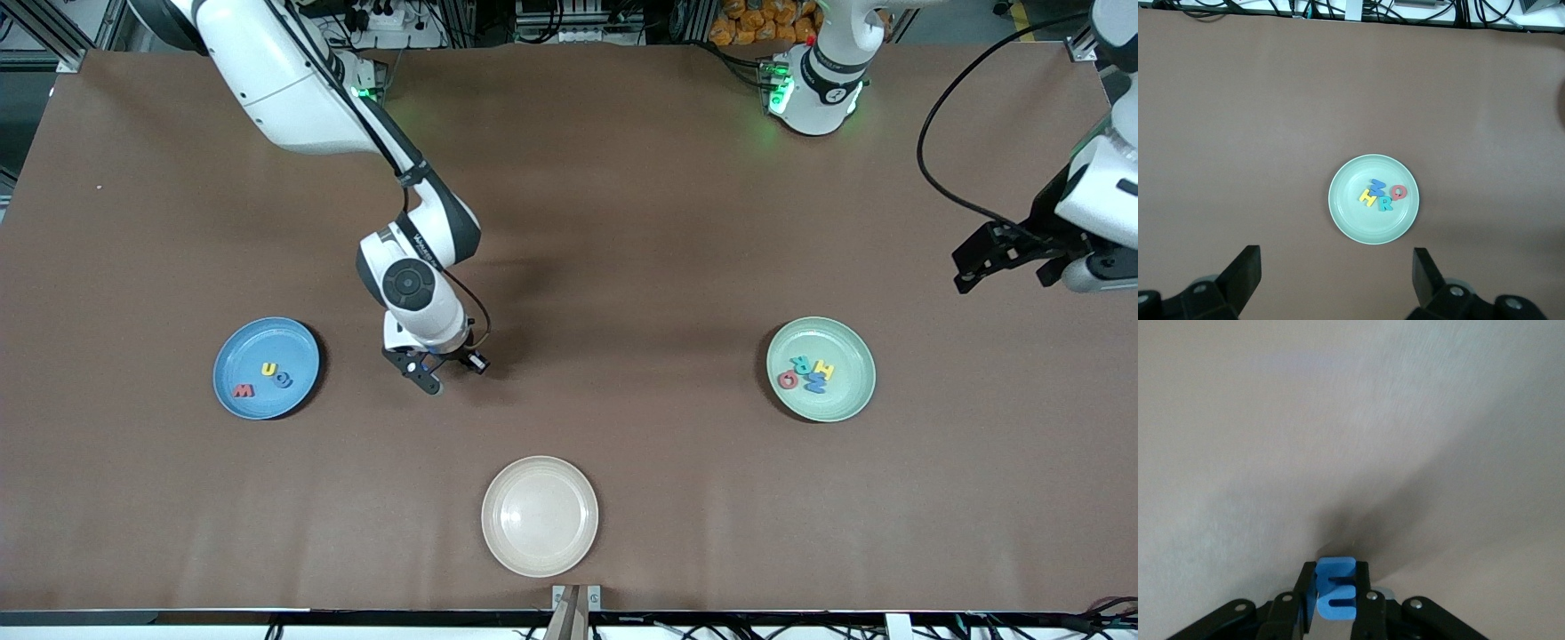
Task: Sort upper and lower case letters into plates
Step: 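Carry the blue E to the blue plate while the left gripper returns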
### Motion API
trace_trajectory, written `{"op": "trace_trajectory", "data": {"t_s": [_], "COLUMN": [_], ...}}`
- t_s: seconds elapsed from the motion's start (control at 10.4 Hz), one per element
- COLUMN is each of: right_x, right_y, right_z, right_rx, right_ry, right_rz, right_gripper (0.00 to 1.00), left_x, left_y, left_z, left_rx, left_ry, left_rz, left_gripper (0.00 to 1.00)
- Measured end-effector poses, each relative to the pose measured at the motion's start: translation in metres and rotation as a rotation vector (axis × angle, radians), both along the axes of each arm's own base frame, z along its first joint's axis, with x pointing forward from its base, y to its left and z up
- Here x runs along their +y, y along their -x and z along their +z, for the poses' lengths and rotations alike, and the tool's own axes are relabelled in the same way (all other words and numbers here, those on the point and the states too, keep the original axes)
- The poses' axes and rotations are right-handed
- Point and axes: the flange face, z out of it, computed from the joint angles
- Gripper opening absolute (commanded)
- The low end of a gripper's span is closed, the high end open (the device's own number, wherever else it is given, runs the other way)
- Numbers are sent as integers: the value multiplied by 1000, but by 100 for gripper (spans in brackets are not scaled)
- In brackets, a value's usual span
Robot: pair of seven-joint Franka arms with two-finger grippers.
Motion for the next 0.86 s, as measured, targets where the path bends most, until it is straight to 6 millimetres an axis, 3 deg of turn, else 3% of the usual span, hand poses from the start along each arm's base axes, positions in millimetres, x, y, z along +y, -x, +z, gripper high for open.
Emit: {"op": "trace_trajectory", "data": {"t_s": [0.19, 0.38, 0.48, 0.67, 0.86], "right_x": [-53, -117, -154, -229, -291], "right_y": [-25, -43, -48, -54, -49], "right_z": [39, 79, 91, 90, 76], "right_rx": [26, 45, 69, 127, 182], "right_ry": [29, 44, 52, 69, 79], "right_rz": [4, 30, 47, 66, 30], "right_gripper": [0, 0, 0, 0, 4], "left_x": [0, 0, 0, 0, 1], "left_y": [1, 1, 3, 7, 8], "left_z": [-1, 2, 8, 18, 18], "left_rx": [5, 6, 17, 29, 42], "left_ry": [-1, -1, -2, -3, -4], "left_rz": [1, 0, 2, 3, 5], "left_gripper": [100, 100, 100, 100, 100]}}
